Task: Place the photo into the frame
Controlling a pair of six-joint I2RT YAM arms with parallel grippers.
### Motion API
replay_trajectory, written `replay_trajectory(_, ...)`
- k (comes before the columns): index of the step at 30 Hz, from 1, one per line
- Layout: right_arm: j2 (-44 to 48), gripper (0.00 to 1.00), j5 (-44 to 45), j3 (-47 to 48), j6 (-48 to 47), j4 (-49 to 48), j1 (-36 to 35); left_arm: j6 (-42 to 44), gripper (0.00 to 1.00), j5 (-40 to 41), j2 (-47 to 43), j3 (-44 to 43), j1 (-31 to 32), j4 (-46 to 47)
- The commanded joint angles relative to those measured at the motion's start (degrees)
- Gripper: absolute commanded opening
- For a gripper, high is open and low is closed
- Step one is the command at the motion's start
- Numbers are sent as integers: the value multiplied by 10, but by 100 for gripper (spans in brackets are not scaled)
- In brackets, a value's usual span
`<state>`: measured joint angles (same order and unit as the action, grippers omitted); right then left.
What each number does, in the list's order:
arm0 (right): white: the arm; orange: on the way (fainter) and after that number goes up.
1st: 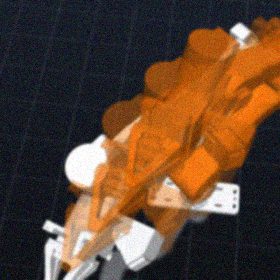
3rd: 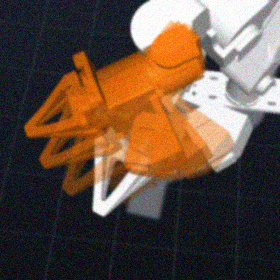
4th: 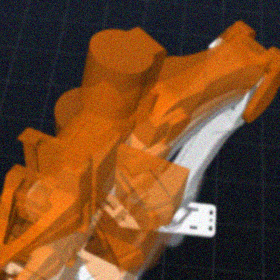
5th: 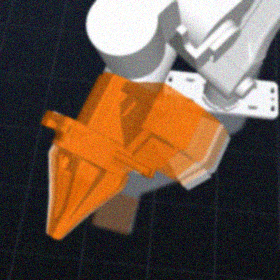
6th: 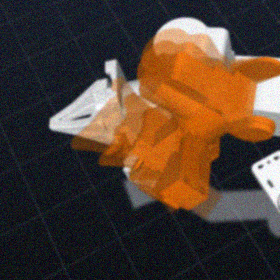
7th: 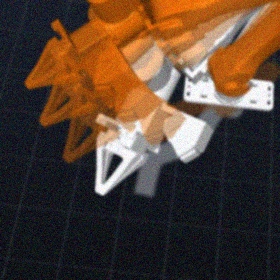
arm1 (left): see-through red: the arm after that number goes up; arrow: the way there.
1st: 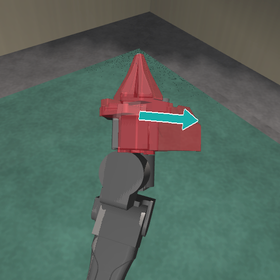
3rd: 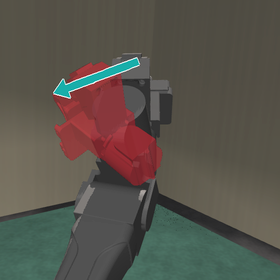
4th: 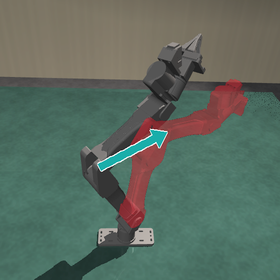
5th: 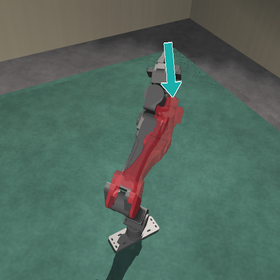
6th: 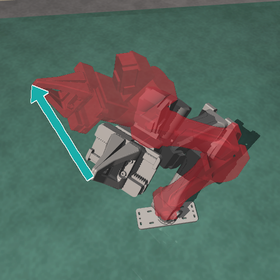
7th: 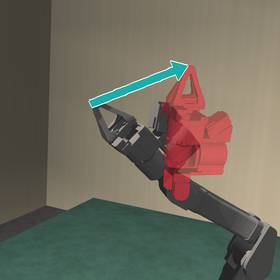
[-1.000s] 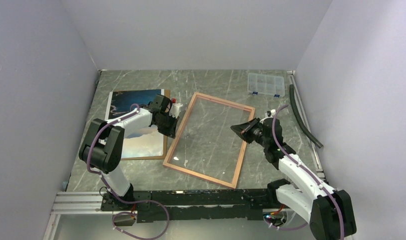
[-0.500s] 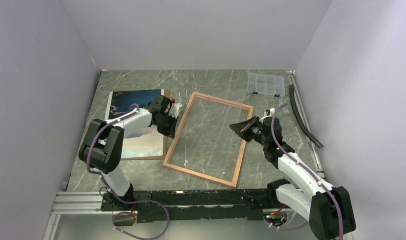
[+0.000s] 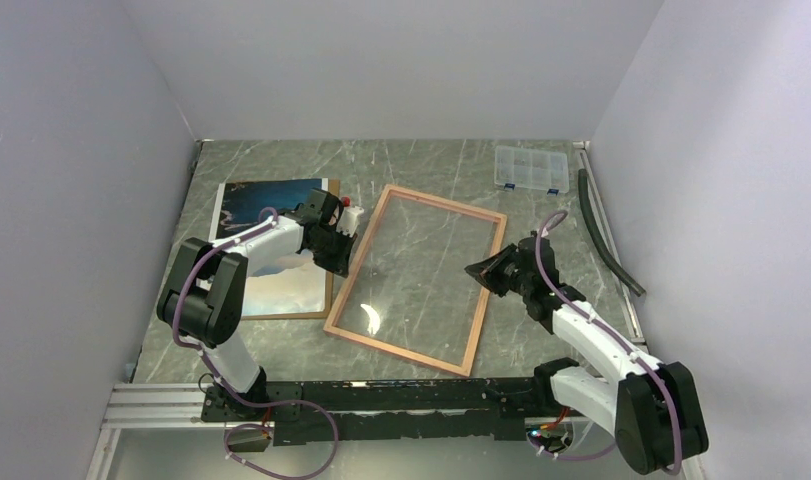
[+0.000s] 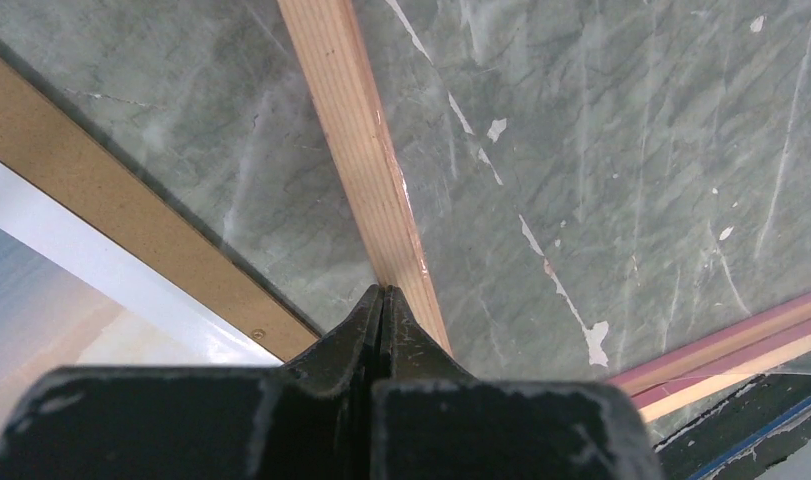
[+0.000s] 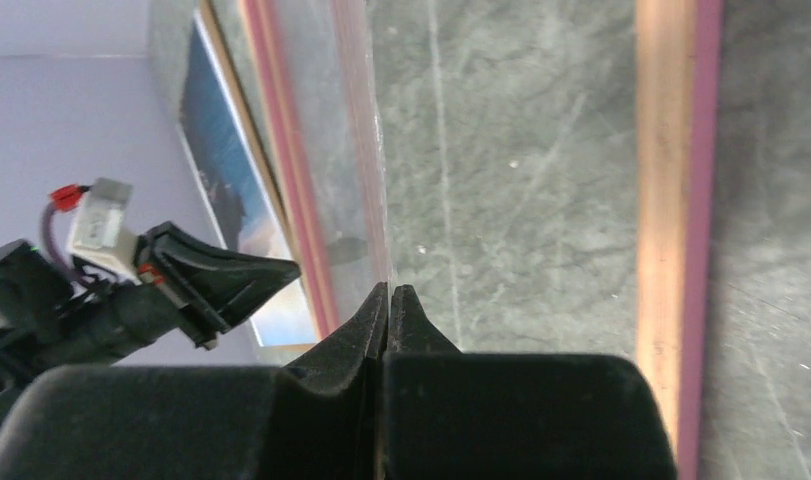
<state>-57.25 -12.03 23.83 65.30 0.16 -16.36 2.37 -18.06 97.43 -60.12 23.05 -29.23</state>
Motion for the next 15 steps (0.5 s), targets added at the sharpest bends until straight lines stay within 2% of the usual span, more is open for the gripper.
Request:
replay_trajectory(1, -10, 0, -6, 26, -16, 64, -7, 5, 3, -3, -3, 14, 3, -26)
replay_trajectory(9, -19, 0, -13, 26, -20, 44, -5, 6, 3, -2, -2, 14, 3, -24)
replay_trajectory(15, -28, 0, 7, 45, -53, 74, -6, 5, 3, 0, -4, 16, 3, -23)
